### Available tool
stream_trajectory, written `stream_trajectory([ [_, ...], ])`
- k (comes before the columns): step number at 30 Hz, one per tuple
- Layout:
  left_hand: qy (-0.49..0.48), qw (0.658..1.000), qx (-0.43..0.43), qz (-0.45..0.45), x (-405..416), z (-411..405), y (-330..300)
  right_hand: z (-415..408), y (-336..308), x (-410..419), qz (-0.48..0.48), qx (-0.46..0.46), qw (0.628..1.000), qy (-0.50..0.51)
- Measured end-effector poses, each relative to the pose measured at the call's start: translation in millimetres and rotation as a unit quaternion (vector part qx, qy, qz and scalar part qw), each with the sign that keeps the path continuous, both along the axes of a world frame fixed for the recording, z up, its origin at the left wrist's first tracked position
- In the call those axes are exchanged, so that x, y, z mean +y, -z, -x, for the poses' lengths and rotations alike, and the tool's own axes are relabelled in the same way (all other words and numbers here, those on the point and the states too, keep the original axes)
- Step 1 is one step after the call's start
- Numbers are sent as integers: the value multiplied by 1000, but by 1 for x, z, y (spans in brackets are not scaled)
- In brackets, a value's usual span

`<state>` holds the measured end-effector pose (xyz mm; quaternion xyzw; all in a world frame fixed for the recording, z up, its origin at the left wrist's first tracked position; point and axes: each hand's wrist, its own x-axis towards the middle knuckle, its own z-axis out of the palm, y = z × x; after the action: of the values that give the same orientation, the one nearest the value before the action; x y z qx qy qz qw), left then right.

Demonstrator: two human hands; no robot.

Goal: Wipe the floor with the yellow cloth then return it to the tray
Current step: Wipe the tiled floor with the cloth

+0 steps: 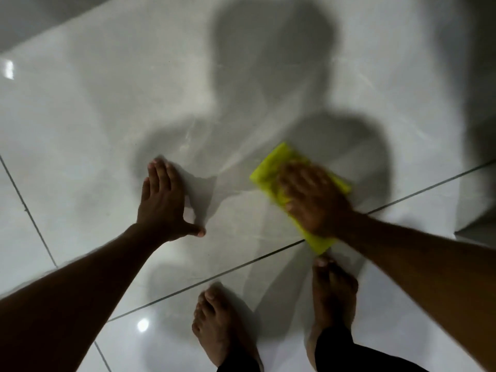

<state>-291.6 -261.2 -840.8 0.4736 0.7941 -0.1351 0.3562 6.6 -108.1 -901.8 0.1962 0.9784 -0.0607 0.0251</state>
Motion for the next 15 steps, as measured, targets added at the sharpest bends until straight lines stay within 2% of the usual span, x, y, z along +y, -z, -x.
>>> stream_trajectory([
  [2,-4,1000,2,-6,0,1,3,10,-1,26,0,-7,982,188],
  [3,-7,1000,-2,-9,3,0,6,34,-2,21,2,10,953,301],
  [4,-14,1000,-5,-9,5,-3,8,63,-2,3,17,16,926,376],
  [5,-25,1000,-5,-10,7,-5,7,91,-4,-21,49,30,920,388],
  [8,-34,999,1,-3,12,-10,2,122,-11,-84,115,39,969,214],
  [11,11,1000,-25,-8,22,-29,-4,53,-16,-72,94,12,994,59],
  [13,21,999,-42,-12,28,-44,-6,7,-16,-40,65,-18,996,56],
  [15,4,999,-41,-12,31,-50,-6,-9,-12,-5,53,-41,986,155],
])
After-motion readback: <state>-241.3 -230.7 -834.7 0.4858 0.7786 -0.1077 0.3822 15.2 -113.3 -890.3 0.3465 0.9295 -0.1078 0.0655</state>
